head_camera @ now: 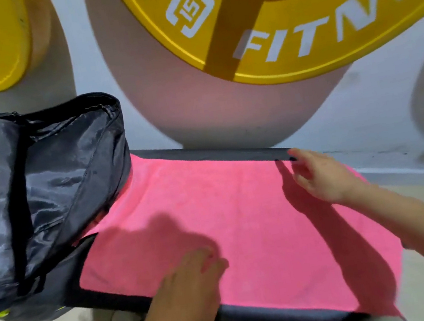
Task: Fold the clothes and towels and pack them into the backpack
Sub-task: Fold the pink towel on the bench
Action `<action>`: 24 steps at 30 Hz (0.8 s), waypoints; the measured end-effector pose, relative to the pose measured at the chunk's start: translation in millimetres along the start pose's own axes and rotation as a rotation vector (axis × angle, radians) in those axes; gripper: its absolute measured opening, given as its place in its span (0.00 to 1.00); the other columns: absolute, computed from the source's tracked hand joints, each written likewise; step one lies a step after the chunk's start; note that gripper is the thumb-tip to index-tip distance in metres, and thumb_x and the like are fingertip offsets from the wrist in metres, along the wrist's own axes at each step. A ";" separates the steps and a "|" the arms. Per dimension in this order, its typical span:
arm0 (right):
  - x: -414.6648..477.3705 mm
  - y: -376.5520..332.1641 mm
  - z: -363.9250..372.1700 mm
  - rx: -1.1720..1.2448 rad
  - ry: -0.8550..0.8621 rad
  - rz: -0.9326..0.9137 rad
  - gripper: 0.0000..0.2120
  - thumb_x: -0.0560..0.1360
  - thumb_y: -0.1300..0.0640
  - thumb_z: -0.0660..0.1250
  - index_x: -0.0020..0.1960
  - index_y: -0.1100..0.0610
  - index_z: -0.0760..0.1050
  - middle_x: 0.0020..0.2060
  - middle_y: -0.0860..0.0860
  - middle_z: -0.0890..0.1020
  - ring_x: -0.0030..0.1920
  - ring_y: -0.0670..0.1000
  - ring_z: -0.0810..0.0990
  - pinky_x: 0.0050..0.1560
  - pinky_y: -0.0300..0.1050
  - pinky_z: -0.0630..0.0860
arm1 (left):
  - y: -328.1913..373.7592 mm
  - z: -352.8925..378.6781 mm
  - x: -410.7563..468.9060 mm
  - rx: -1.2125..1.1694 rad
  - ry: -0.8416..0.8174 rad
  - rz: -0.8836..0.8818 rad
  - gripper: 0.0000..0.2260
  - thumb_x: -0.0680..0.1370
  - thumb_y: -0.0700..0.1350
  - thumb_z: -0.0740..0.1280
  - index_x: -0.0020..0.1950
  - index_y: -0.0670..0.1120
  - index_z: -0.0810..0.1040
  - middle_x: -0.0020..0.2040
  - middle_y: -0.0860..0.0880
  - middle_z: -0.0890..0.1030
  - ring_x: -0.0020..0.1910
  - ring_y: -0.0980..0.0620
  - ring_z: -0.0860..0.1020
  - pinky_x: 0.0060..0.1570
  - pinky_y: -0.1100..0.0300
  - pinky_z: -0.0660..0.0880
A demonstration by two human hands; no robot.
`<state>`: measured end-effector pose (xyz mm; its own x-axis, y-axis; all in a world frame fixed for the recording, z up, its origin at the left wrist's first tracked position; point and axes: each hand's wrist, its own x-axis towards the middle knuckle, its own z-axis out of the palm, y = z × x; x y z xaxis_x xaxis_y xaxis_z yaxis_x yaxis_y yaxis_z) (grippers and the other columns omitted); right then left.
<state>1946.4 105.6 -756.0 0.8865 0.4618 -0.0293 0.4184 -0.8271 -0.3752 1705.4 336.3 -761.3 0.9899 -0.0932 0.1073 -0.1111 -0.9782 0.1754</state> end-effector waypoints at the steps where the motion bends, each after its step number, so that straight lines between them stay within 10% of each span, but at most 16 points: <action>1: -3.3 12.7 -3.6 -0.004 0.017 0.064 0.23 0.75 0.59 0.66 0.69 0.59 0.69 0.57 0.59 0.79 0.58 0.62 0.76 0.58 0.53 0.71 | 17.6 3.1 5.8 0.004 -0.005 0.044 0.25 0.51 0.49 0.78 0.45 0.58 0.77 0.45 0.58 0.75 0.42 0.58 0.72 0.24 0.63 0.72; 5: -15.9 47.5 -1.3 -0.046 0.019 0.214 0.22 0.75 0.58 0.65 0.68 0.59 0.69 0.55 0.60 0.80 0.58 0.61 0.77 0.61 0.50 0.66 | 82.9 30.8 25.8 -0.113 0.009 0.173 0.07 0.62 0.48 0.67 0.39 0.53 0.79 0.38 0.56 0.74 0.36 0.54 0.75 0.28 0.64 0.75; 13: -13.0 77.7 -0.1 0.227 -0.034 0.573 0.31 0.77 0.49 0.63 0.75 0.58 0.58 0.69 0.61 0.70 0.68 0.61 0.69 0.67 0.52 0.65 | 153.2 58.1 46.5 0.000 -0.208 0.105 0.27 0.46 0.67 0.70 0.40 0.57 0.77 0.39 0.55 0.74 0.39 0.53 0.72 0.30 0.58 0.73; 24: -3.3 108.3 -28.8 0.754 0.058 0.877 0.25 0.68 0.71 0.73 0.64 0.68 0.73 0.47 0.60 0.78 0.46 0.55 0.76 0.51 0.51 0.75 | 216.1 70.5 65.9 0.091 -0.251 0.255 0.12 0.66 0.48 0.56 0.40 0.55 0.78 0.36 0.53 0.75 0.35 0.52 0.74 0.33 0.59 0.72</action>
<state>1994.5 5.3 -769.8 0.8299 -0.2070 -0.5180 -0.5513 -0.4459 -0.7051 1752.9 105.7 -785.4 0.9235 -0.3678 -0.1092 -0.3600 -0.9291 0.0852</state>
